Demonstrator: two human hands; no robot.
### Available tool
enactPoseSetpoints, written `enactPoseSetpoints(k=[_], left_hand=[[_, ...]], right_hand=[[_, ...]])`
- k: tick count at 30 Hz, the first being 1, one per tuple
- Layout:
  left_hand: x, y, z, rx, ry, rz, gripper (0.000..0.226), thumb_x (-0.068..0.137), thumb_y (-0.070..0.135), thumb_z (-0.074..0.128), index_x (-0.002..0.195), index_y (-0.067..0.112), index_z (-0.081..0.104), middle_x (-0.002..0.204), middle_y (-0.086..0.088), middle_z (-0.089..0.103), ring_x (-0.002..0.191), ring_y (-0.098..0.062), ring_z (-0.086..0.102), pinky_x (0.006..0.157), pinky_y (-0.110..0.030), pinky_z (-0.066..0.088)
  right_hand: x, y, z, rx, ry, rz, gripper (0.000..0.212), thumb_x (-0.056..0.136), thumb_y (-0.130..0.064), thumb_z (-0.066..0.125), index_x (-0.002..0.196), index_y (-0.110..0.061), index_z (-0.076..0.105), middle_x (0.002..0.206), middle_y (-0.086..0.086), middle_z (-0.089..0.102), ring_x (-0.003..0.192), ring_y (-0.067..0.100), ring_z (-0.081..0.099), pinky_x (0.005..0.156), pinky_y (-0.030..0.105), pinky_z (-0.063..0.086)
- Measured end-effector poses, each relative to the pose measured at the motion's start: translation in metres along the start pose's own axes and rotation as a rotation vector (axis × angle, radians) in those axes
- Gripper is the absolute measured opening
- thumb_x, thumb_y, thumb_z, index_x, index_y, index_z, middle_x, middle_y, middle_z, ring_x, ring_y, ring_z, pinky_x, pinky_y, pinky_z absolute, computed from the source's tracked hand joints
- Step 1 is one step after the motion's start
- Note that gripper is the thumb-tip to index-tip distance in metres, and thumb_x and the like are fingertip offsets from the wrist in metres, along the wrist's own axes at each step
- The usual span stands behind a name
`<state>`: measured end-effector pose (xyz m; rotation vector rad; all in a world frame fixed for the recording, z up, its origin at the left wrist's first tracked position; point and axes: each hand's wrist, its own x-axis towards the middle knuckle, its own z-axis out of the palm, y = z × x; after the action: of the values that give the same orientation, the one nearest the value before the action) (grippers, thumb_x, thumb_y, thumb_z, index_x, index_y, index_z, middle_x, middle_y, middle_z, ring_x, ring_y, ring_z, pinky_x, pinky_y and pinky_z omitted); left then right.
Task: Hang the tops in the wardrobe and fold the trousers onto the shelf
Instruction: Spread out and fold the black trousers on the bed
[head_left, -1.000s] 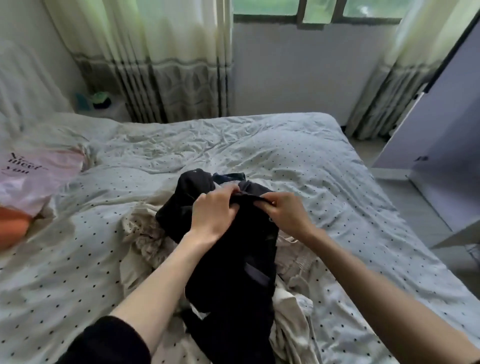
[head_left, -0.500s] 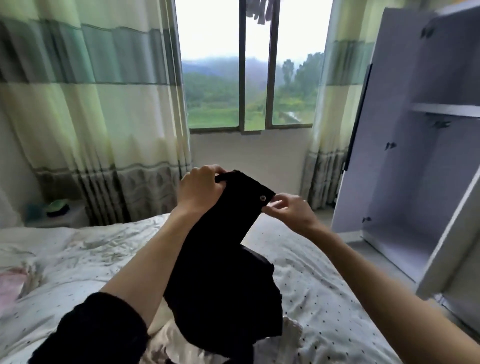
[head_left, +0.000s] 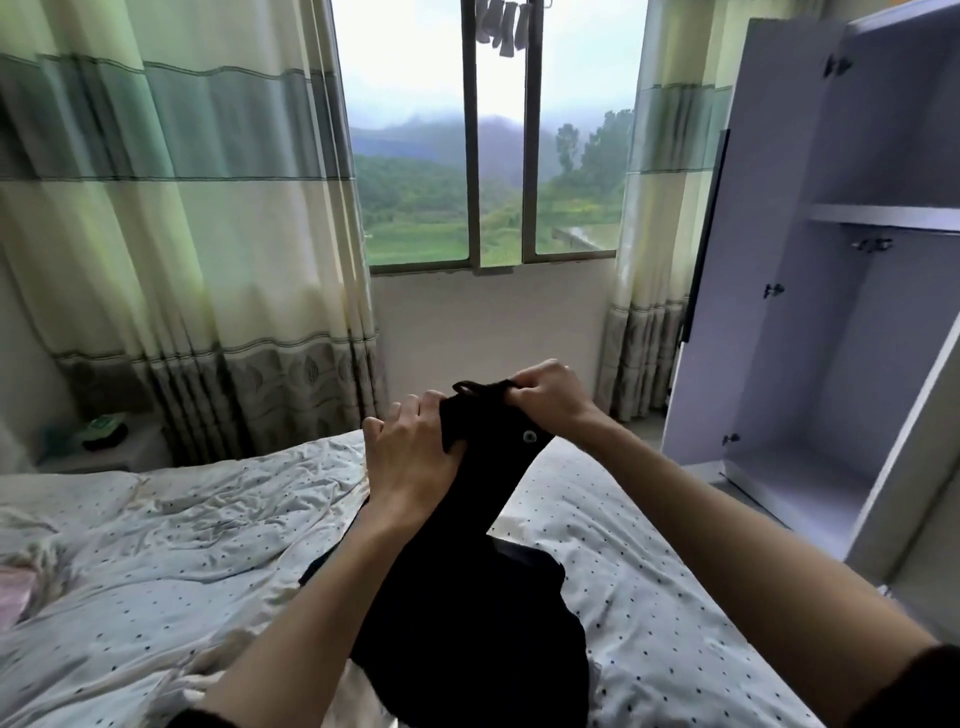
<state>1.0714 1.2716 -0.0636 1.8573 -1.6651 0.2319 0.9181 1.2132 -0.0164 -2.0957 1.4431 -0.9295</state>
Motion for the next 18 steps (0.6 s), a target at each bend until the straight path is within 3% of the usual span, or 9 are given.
enactPoseSetpoints(k=[3, 7, 9, 13, 18], left_hand=[[-0.006, -0.004, 0.012, 0.177, -0.067, -0.074, 0.047, 0.085, 0.043, 0.053, 0.125, 0.022, 0.041, 0.117, -0.002, 0.053, 0.115, -0.023, 0.046, 0.089, -0.037, 0.028], [0.022, -0.002, -0.004, 0.225, 0.023, -0.078, 0.019, 0.087, 0.022, 0.048, 0.104, 0.024, 0.057, 0.106, 0.002, 0.063, 0.108, -0.022, 0.05, 0.081, -0.036, 0.025], [0.044, 0.005, -0.021, 0.255, 0.076, -0.04, 0.023, 0.084, 0.016, 0.046, 0.096, 0.023, 0.064, 0.098, 0.002, 0.067, 0.104, -0.022, 0.051, 0.079, -0.036, 0.026], [0.068, 0.025, -0.049, 0.119, 0.282, 0.031, 0.026, 0.082, 0.005, 0.053, 0.092, 0.017, 0.073, 0.084, -0.009, 0.067, 0.091, -0.032, 0.055, 0.077, -0.037, 0.039], [0.094, 0.049, -0.069, -0.046, 0.309, 0.039, 0.022, 0.088, 0.011, 0.053, 0.101, 0.017, 0.07, 0.091, -0.011, 0.066, 0.09, -0.032, 0.06, 0.075, -0.036, 0.044]], right_hand=[[0.015, -0.007, -0.016, 0.061, 0.029, 0.09, 0.019, 0.079, -0.014, 0.059, 0.066, -0.002, 0.065, 0.055, 0.005, 0.05, 0.062, 0.018, 0.048, 0.052, 0.024, 0.033], [0.033, -0.01, -0.041, 0.185, 0.092, 0.153, 0.025, 0.078, -0.01, 0.058, 0.094, 0.006, 0.069, 0.08, 0.022, 0.066, 0.073, 0.02, 0.053, 0.064, 0.026, 0.04], [0.042, -0.016, -0.052, 0.26, 0.131, 0.158, 0.029, 0.079, -0.011, 0.059, 0.099, 0.009, 0.066, 0.085, 0.023, 0.068, 0.074, 0.02, 0.053, 0.068, 0.03, 0.045], [0.057, -0.031, -0.081, 0.42, 0.191, 0.159, 0.031, 0.08, -0.01, 0.063, 0.099, 0.016, 0.063, 0.078, 0.013, 0.061, 0.076, 0.02, 0.053, 0.067, 0.03, 0.041], [0.066, -0.055, -0.122, 0.584, 0.27, 0.101, 0.014, 0.081, -0.007, 0.069, 0.086, 0.006, 0.068, 0.075, 0.008, 0.059, 0.072, 0.02, 0.056, 0.061, 0.026, 0.043]])
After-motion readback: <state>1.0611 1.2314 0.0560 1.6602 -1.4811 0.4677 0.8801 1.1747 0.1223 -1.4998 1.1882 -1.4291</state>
